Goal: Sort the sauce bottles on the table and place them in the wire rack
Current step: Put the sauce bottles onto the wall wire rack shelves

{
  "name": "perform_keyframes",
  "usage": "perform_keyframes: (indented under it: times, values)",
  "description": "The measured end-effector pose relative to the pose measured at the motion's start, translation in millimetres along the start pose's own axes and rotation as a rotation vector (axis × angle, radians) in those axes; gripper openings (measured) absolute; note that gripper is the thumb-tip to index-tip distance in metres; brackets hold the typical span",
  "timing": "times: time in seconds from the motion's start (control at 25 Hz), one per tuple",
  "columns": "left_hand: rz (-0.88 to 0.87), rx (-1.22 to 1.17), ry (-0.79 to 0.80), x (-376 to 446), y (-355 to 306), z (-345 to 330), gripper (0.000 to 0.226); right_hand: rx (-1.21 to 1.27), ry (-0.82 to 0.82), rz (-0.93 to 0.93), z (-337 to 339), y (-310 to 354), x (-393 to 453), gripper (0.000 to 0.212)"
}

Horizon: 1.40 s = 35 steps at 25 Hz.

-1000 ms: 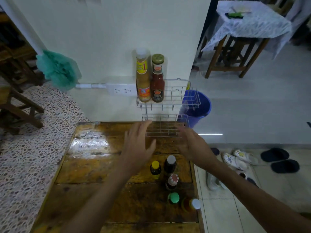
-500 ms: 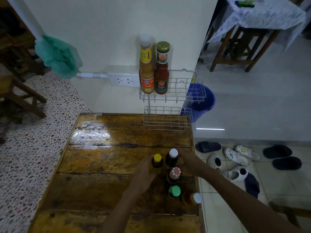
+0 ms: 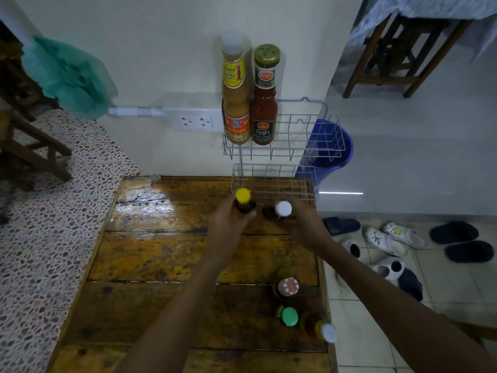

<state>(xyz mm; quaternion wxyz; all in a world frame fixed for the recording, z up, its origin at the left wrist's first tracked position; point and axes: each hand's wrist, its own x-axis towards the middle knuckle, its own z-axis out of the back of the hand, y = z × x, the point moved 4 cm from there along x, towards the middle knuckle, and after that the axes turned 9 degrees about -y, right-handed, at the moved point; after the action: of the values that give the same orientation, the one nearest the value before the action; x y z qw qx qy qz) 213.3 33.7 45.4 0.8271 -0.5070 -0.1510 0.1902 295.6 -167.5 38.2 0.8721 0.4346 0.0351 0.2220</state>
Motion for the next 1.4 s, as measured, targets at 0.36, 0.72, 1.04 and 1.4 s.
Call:
perform_keyframes:
  times: [0.36,0.72,1.04,1.4]
  values:
    - [-0.016,-0.001,-0.03,81,17,-22,0.05,-0.051,-0.198,-0.004,-15,0,80,0.049]
    - [0.056,0.127,-0.111,130,41,-43,0.048,0.01,-0.119,-0.098,-53,-20,113,0.056]
    - [0.07,0.002,0.007,152,38,-43,0.036,-0.011,-0.161,-0.165,-65,-32,143,0.04]
    - [-0.053,0.064,0.035,153,46,-33,0.052,0.075,-0.185,-0.172,-70,-37,140,0.057]
